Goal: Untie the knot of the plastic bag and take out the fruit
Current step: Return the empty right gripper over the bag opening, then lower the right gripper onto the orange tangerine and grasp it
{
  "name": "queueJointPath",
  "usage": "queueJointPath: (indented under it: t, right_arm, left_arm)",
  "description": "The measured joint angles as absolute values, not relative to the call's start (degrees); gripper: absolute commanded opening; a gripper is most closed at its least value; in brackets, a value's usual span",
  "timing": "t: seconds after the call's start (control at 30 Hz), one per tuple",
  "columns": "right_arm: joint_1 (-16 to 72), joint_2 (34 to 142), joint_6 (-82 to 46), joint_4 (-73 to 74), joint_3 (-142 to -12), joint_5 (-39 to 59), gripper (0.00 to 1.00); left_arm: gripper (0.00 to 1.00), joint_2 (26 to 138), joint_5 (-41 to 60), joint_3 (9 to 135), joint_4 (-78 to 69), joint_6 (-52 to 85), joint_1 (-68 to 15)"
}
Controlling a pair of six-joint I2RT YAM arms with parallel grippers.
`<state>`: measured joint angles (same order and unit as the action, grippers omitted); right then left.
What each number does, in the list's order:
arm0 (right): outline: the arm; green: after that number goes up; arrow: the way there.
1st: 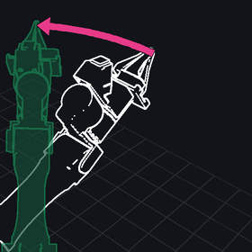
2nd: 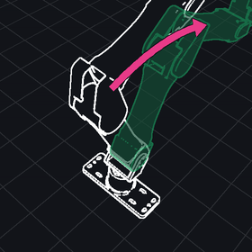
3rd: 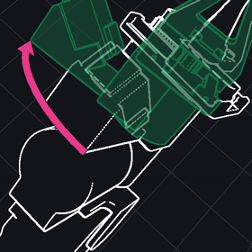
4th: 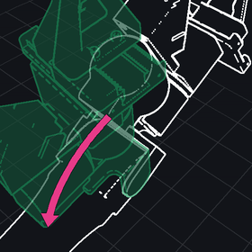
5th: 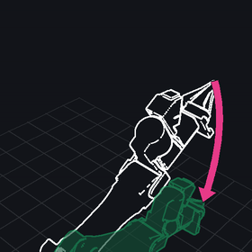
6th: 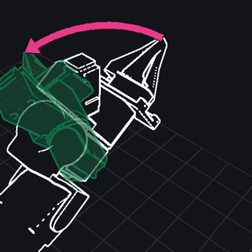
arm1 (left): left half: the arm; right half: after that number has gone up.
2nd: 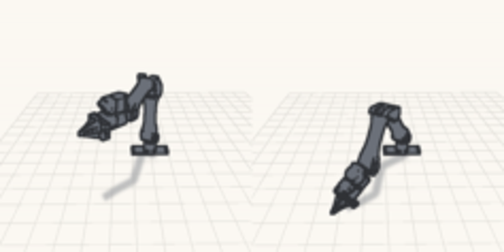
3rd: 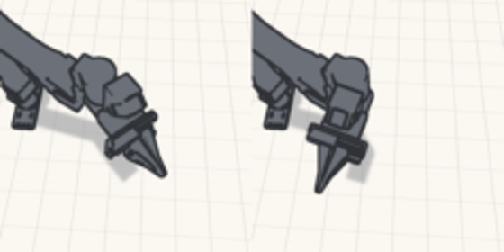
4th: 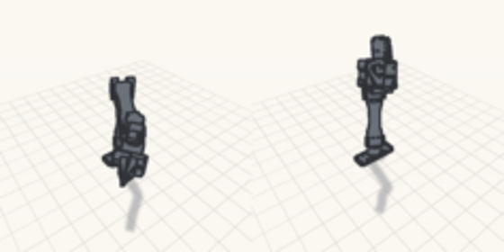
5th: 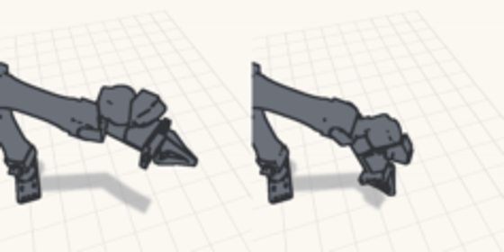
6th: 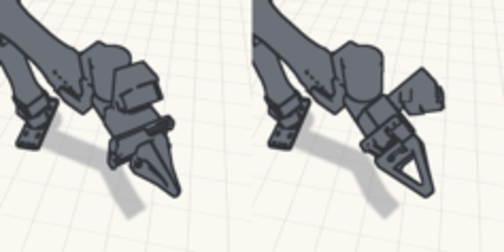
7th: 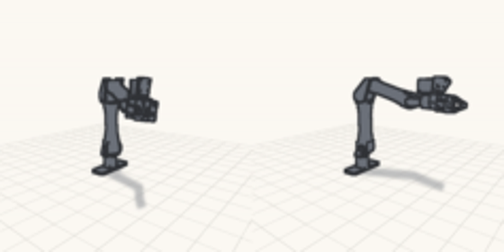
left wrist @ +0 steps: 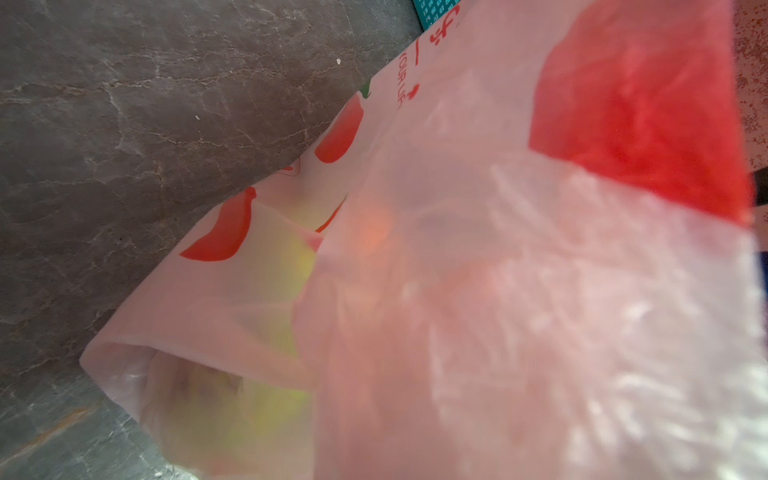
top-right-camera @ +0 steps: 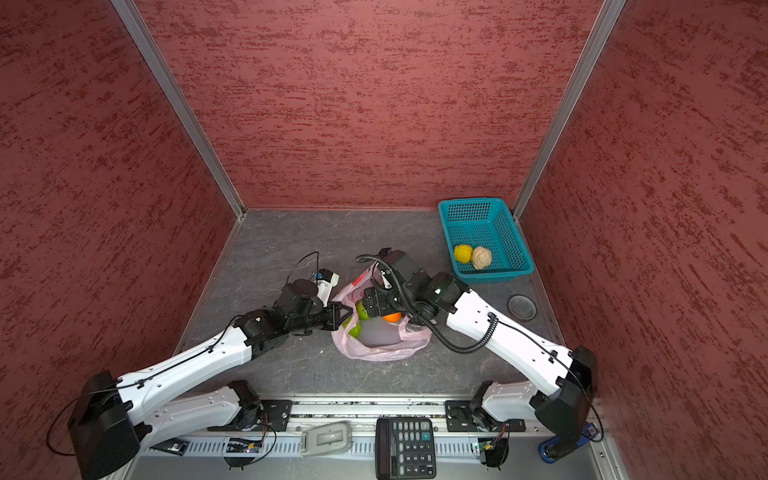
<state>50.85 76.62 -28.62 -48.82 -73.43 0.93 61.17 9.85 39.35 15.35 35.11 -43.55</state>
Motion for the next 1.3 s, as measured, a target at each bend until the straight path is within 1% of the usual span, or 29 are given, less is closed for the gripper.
queueJointPath:
  t: [0.27,0.43,0.7,0.83,1.03,1.3]
  right_arm:
    - [52.6,80.7,-26.3,-48.0,-66.5,-1.4,0.79]
    - [52.8,83.8,-25.0,-46.7,-63.3,-1.7,0.79]
    - [52.8,91.0,-24.5,-43.6,-62.4,-1.9,0.78]
    - [52.7,93.9,-26.7,-41.8,-62.3,-4.8,0.79]
    - [51.8,94.0,-30.9,-37.8,-62.0,-10.4,0.79]
    - [47.8,95.3,-32.6,-32.1,-60.2,-14.6,0.79]
  left_arm:
    - [0.0,61.2,9.8,39.7,15.4,35.1,-43.4]
    - [0.0,61.2,9.8,40.3,15.3,35.0,-43.4]
    - [0.0,61.3,10.0,41.3,14.7,34.8,-43.4]
    - [0.0,62.2,10.2,41.3,13.9,34.9,-43.4]
    - [0.0,63.2,10.4,41.3,12.6,34.9,-44.6]
    - [0.0,64.9,10.3,41.2,11.9,35.2,-46.7]
